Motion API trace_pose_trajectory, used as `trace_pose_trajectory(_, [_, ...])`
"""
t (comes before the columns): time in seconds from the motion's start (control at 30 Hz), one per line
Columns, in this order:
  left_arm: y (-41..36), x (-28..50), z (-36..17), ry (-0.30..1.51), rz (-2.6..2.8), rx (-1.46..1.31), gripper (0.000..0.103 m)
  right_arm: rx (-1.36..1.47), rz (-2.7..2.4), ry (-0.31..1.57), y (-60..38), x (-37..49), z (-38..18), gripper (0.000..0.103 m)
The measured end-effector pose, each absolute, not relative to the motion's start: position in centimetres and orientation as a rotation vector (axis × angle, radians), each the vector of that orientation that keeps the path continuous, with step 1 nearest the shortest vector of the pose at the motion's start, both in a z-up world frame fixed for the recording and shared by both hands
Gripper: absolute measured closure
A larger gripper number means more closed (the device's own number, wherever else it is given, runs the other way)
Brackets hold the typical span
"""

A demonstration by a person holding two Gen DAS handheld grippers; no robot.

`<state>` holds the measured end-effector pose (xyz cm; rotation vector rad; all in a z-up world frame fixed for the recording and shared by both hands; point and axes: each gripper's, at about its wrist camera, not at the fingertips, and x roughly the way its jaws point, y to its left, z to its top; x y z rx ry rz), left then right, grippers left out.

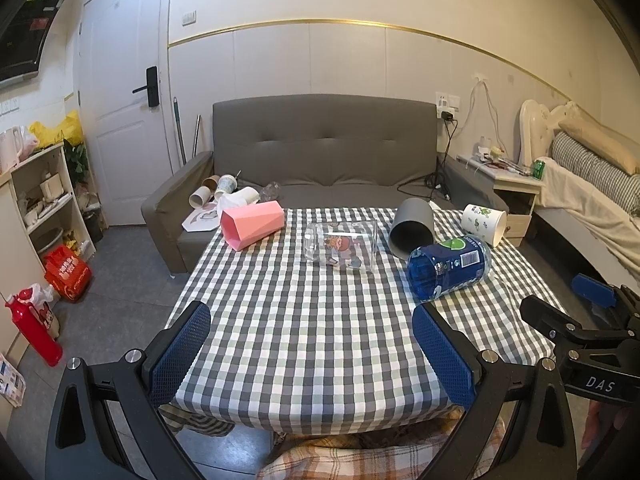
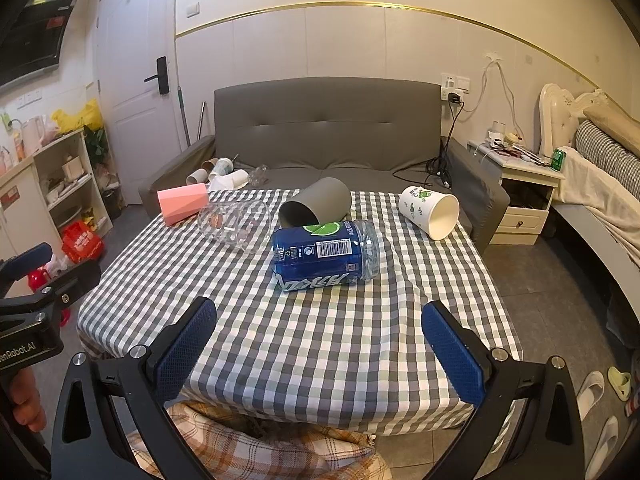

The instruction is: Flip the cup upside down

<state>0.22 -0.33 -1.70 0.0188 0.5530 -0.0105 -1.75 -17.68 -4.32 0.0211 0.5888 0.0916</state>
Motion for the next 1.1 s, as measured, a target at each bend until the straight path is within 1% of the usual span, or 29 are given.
trace_pose_trajectory(0.2, [0.3,1.3,-1.9,0.595,0.010,0.013,0.000,-0.019,0.133,0.587,-17.5,-1.3,-4.0,0.000])
trace_pose_trajectory(0.3, [1.3,2.1,-2.2,0.623,0.032,-0.011,0.000,-0.091,0.210,0.598,-16.7,0.0,-3.3,0.000])
trace_pose_trajectory(0.7, [6.3,6.4,-2.7,0.671,0.123,-0.028,0.000,-0.278,0.454,0.685,-10.9,8.6,-1.6,0.000])
trace_pose_trajectory(0.9, [9.4,11.9,-3.2,0.719,0.077,0.016,0.000,-0.249,0.487,0.721,-6.3,14.3,-0.6,0.000])
trace_pose_trajectory(1.1, [10.0,19.7,-3.2,0.735,-0.088,0.223,0.000,-0.179,0.471,0.787,-4.7,17.5,-2.9,0.000])
